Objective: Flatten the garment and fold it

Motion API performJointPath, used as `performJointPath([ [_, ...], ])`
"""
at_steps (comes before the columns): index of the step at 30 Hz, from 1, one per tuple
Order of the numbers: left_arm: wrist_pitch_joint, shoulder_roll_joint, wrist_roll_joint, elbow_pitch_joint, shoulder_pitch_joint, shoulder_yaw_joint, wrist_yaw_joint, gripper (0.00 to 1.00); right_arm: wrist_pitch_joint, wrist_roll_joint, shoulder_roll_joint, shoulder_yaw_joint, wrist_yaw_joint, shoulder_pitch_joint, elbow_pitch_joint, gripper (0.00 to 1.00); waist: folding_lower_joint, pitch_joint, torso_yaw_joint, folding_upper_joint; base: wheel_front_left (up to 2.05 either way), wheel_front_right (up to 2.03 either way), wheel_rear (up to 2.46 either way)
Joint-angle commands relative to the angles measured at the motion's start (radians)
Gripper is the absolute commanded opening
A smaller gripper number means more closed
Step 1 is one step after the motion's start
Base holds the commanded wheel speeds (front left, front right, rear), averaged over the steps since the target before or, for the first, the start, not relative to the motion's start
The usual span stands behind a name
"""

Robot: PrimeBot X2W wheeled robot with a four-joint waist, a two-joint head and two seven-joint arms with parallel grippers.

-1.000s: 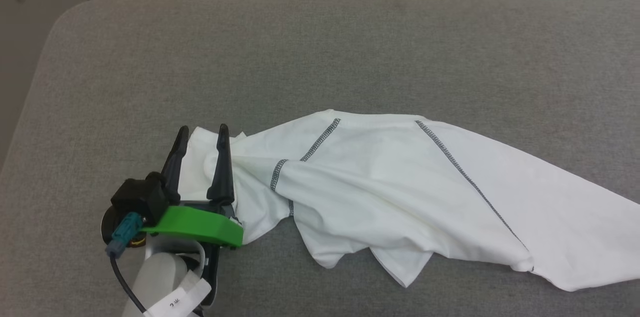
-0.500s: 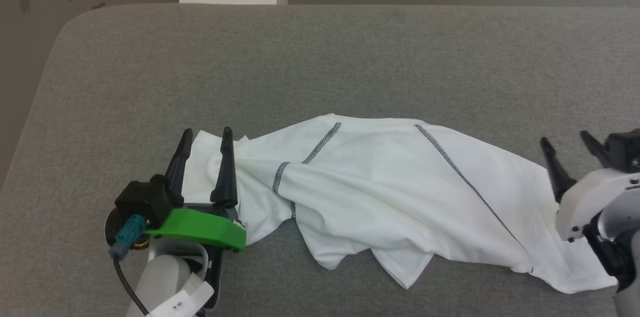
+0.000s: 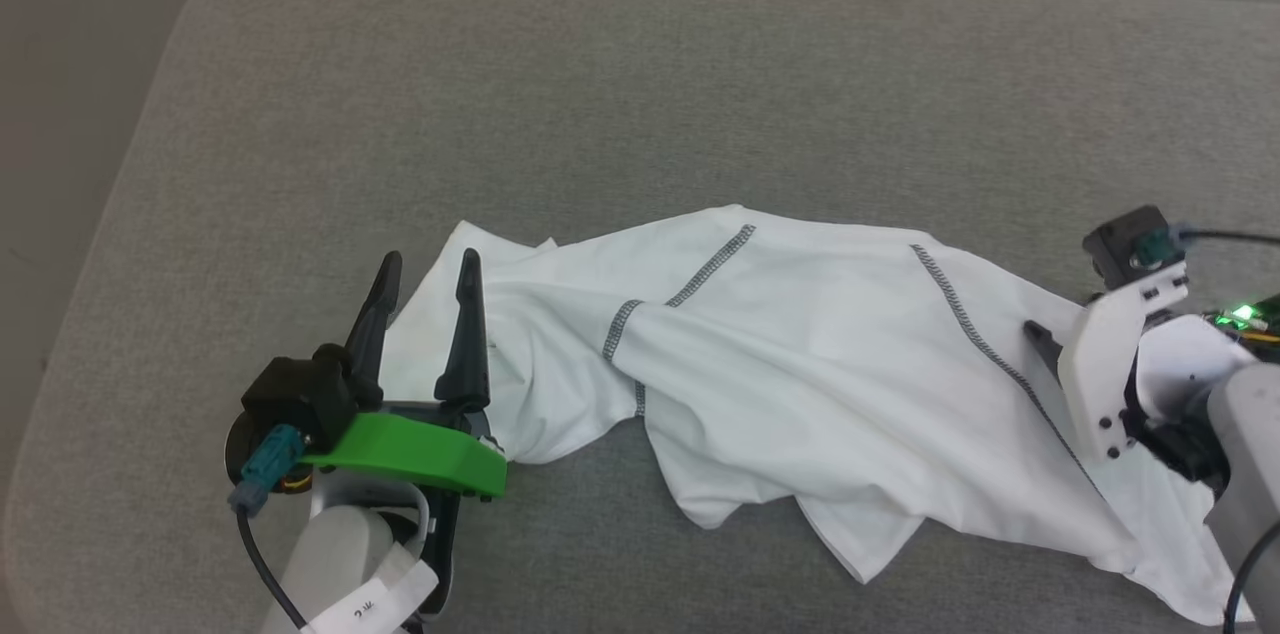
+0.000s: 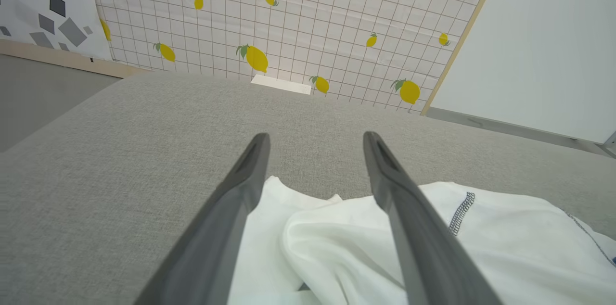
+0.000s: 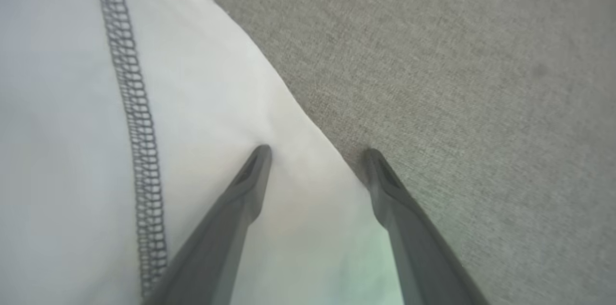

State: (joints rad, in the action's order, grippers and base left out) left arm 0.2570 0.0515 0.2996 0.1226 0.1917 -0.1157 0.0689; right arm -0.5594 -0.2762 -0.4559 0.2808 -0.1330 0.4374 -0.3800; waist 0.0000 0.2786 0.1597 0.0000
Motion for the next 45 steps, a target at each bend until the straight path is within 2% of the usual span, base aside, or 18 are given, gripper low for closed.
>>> performJointPath([
  [1, 0.005, -0.001, 0.01, -0.002, 0.011, -0.002, -0.005, 1.0, -0.065, -0.011, -0.009, 0.006, 0.002, -0.015, -0.04, 0.35, 0.0, 0.006, 0.011, 0.0, 0.0, 0.0, 0.0],
  [2, 0.005, -0.001, 0.01, -0.001, 0.009, -0.002, -0.006, 1.0, -0.097, -0.017, -0.012, 0.004, 0.002, -0.017, -0.046, 0.13, 0.0, 0.005, 0.012, 0.0, 0.0, 0.0, 0.0],
  [3, 0.005, -0.001, 0.011, -0.001, 0.007, -0.002, -0.007, 1.0, -0.129, -0.02, -0.016, 0.001, 0.002, -0.022, -0.048, 0.0, 0.0, 0.003, 0.012, 0.0, 0.0, 0.0, 0.0],
  [6, 0.005, -0.001, 0.01, 0.001, -0.001, 0.001, -0.01, 1.0, -0.13, 0.011, -0.024, -0.057, 0.002, -0.026, -0.035, 0.0, 0.0, -0.005, 0.005, 0.0, 0.0, 0.0, 0.0],
  [10, 0.005, -0.001, 0.003, 0.009, -0.004, 0.0, -0.008, 1.0, -0.07, 0.122, -0.014, -0.205, 0.002, -0.044, -0.027, 0.0, 0.0, -0.025, -0.01, 0.0, 0.0, 0.0, 0.0],
  [13, 0.005, -0.001, -0.004, 0.022, -0.003, -0.007, -0.003, 1.0, -0.052, 0.201, 0.015, -0.322, 0.002, -0.075, -0.027, 0.0, 0.0, -0.042, -0.024, 0.0, 0.0, 0.0, 0.0],
  [16, 0.005, -0.001, -0.012, 0.053, 0.009, -0.026, 0.007, 1.0, -0.029, 0.216, 0.065, -0.394, 0.002, -0.109, -0.009, 0.0, 0.0, -0.055, -0.037, 0.0, 0.0, 0.0, 0.0],
  [17, 0.004, 0.0, -0.016, 0.066, 0.017, -0.034, 0.01, 1.0, -0.017, 0.219, 0.076, -0.402, 0.002, -0.12, 0.002, 0.13, 0.0, -0.059, -0.04, 0.0, 0.0, 0.0, 0.0],
  [18, -0.003, 0.003, -0.019, 0.084, 0.03, -0.046, 0.015, 1.0, -0.004, 0.216, 0.09, -0.414, 0.002, -0.134, 0.015, 0.95, 0.0, -0.063, -0.044, 0.0, 0.0, 0.0, 0.0],
  [19, -0.014, 0.005, -0.023, 0.098, 0.043, -0.056, 0.018, 1.0, 0.006, 0.211, 0.105, -0.431, 0.002, -0.145, 0.026, 1.0, 0.0, -0.066, -0.047, 0.0, 0.0, 0.0, 0.0],
  [23, -0.1, 0.017, -0.037, 0.163, 0.124, -0.106, 0.032, 1.0, 0.068, 0.193, 0.167, -0.482, 0.002, -0.201, 0.105, 1.0, 0.0, -0.072, -0.064, 0.0, 0.0, 0.0, 0.0],
  [26, -0.204, 0.027, -0.049, 0.22, 0.201, -0.147, 0.04, 1.0, 0.137, 0.173, 0.209, -0.499, 0.002, -0.243, 0.191, 1.0, 0.0, -0.071, -0.082, 0.0, 0.0, 0.0, 0.0],
  [32, -0.434, 0.031, -0.044, 0.332, 0.325, -0.197, 0.047, 1.0, 0.247, 0.15, 0.264, -0.492, 0.002, -0.321, 0.336, 1.0, 0.0, -0.056, -0.131, 0.0, 0.0, 0.0, 0.0],
  [36, -0.561, 0.032, -0.039, 0.375, 0.385, -0.224, 0.049, 1.0, 0.278, 0.145, 0.287, -0.476, 0.002, -0.362, 0.403, 1.0, 0.0, -0.041, -0.162, 0.0, 0.0, 0.0, 0.0],
  [40, -0.679, 0.046, -0.068, 0.426, 0.433, -0.242, 0.013, 1.0, 0.281, 0.141, 0.308, -0.461, 0.002, -0.383, 0.446, 1.0, 0.0, -0.029, -0.19, 0.0, 0.0, 0.0, 0.0],
  [45, -0.796, 0.05, -0.07, 0.475, 0.475, -0.254, -0.001, 1.0, 0.277, 0.138, 0.318, -0.447, 0.002, -0.388, 0.472, 1.0, 0.0, -0.016, -0.216, 0.0, 0.0, 0.0, 0.0],
])
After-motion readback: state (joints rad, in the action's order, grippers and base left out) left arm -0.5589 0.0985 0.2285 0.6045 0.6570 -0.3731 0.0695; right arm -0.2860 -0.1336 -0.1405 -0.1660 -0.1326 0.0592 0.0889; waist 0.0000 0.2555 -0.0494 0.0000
